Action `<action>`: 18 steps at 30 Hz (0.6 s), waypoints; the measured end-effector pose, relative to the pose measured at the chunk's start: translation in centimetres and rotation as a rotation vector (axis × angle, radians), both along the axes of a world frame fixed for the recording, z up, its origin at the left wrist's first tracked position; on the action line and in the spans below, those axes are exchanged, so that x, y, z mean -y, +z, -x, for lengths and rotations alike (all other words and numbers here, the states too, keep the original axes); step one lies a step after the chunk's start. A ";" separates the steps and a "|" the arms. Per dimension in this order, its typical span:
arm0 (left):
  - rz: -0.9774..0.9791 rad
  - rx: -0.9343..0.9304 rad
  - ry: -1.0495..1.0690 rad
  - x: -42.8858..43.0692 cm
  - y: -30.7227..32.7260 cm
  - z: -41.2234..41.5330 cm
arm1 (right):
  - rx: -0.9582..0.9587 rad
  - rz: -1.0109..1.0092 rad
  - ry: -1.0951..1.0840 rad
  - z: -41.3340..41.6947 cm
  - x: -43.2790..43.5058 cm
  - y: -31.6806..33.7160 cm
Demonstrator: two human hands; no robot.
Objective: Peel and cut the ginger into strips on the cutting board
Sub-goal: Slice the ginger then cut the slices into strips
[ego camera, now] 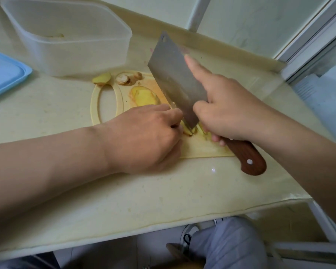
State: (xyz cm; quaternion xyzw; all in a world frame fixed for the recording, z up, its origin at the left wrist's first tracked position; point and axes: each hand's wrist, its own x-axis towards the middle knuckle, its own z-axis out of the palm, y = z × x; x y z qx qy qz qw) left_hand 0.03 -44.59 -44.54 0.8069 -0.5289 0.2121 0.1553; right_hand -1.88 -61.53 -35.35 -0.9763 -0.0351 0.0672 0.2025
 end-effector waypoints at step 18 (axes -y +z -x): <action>-0.003 0.001 0.000 0.0 -0.1 0.0 | -0.081 0.027 -0.041 2.9 0.8 0.6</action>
